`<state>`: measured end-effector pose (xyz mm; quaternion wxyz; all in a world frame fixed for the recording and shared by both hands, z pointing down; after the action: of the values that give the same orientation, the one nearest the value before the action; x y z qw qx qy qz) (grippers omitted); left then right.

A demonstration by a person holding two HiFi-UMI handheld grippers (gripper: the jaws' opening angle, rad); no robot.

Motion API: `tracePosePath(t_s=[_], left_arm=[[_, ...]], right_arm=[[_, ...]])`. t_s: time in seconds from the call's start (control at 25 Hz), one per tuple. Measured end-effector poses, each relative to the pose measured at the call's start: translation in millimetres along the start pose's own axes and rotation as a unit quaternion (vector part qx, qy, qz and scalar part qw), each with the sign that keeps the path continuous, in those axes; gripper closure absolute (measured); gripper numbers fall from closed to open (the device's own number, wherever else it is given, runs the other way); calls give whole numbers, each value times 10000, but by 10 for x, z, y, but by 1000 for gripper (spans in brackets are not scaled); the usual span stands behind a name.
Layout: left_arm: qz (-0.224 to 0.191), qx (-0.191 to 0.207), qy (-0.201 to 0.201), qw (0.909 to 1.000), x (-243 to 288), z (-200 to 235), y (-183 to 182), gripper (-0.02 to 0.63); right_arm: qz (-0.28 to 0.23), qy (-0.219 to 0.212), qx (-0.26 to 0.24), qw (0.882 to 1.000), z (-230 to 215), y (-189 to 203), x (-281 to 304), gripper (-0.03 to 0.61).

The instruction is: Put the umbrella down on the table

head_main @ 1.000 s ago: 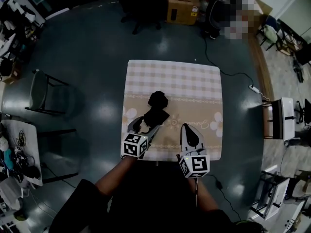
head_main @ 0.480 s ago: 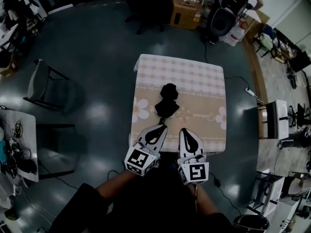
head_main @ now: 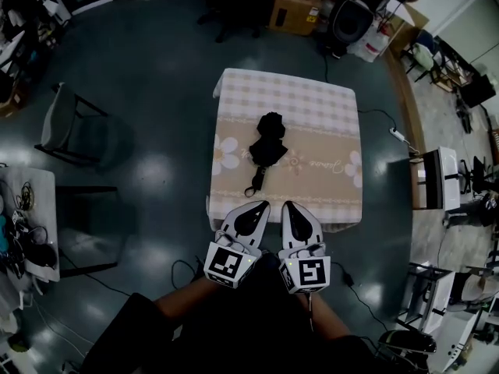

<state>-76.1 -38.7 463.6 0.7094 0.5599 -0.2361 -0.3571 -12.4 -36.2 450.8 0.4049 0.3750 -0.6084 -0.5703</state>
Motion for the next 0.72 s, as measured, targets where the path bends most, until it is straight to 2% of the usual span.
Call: tracePosePath(t_s=[0.16, 0.36, 0.6, 0.72], left_arm=[[-62, 174, -174, 9997, -82, -173, -59, 597], [-165, 413, -216, 9988, -189, -709, -88, 597], [64, 392, -409, 9984, -365, -1478, 241, 597], [158, 533, -618, 9965, -488, -1665, 343, 597]], right_arm=[[-222, -128, -33, 9997, 24, -80, -221, 561], [-402, -101, -7, 9991, -106, -143, -758, 561], [-382, 220, 272, 9987, -397, 30, -1499, 561], [-383, 152, 434, 9982, -419, 119, -1738, 561]])
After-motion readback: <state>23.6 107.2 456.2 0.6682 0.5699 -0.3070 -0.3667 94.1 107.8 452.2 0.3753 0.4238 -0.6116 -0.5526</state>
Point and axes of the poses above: the fingertips, and each gripper's own axes: x forward along the fingers, z to its left, y out of its underside, the point moved 2 cm from there along -x, backward along the fingers, and after that the axes turned 9 degrees about -z, right-handed, at the moved point
